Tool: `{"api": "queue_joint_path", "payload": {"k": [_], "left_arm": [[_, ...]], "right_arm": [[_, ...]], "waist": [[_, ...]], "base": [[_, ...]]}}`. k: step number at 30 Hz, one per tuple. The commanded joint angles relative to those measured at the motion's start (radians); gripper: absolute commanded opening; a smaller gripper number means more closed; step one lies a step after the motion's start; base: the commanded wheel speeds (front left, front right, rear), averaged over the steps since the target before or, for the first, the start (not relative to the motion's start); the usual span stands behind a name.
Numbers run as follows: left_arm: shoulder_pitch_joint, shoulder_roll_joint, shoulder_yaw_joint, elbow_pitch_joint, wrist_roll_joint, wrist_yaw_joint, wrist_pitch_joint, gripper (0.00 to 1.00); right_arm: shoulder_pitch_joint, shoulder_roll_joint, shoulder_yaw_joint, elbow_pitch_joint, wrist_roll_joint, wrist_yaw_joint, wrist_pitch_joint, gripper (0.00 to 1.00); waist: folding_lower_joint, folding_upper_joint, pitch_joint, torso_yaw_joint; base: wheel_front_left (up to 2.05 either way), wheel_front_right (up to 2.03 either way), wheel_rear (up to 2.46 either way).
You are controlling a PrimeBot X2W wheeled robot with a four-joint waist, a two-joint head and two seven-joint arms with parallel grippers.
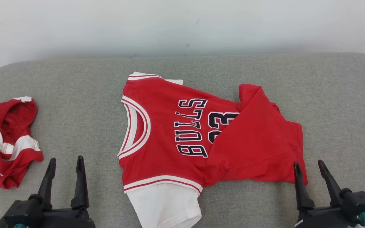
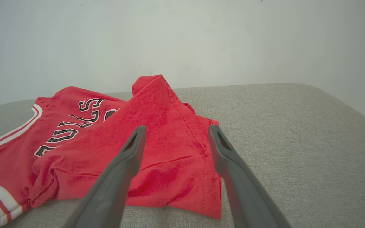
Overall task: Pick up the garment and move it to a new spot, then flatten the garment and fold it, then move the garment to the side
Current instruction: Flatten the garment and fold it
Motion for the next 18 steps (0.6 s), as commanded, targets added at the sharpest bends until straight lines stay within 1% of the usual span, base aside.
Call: {"api": "queue_joint_path", "payload": {"k": [1,8,14,15,18], "left_arm": [[0.014,-0.01,0.016,-0.001,0.017,-0.013,-0.001,1.0],[0.021,-0.039,0.044,0.008,0.054,-0.052,-0.001,1.0],[-0.007,-0.054,0.046,0.016,0.074,-0.073,-0.001,1.0],[-0.007,-0.054,0.046,0.016,0.074,-0.073,-0.001,1.0],[-0.022,-0.059,0.044,0.024,0.078,-0.082,-0.001,1.0]], "right_arm": [[0.014,-0.005,-0.003,0.006,0.007,-0.003,0.0,1.0],[-0.003,-0.02,0.0,0.03,0.007,-0.003,0.0,1.0],[-0.092,-0.077,0.034,0.086,-0.006,-0.003,0.006,1.0],[-0.092,-0.077,0.034,0.086,-0.006,-0.003,0.006,1.0],[-0.168,-0.115,0.054,0.132,-0.007,-0.003,0.023,1.0]], "waist": [[0.0001,0.0001,-0.002,0.002],[0.0001,0.0001,-0.001,0.005],[0.0001,0.0001,0.019,0.02],[0.0001,0.0001,0.019,0.02],[0.0001,0.0001,0.035,0.035]], "base": [[0.0,0.0,0.0],[0.0,0.0,0.0],[0.0,0.0,0.0],[0.0,0.0,0.0],[0.0,0.0,0.0]]}}
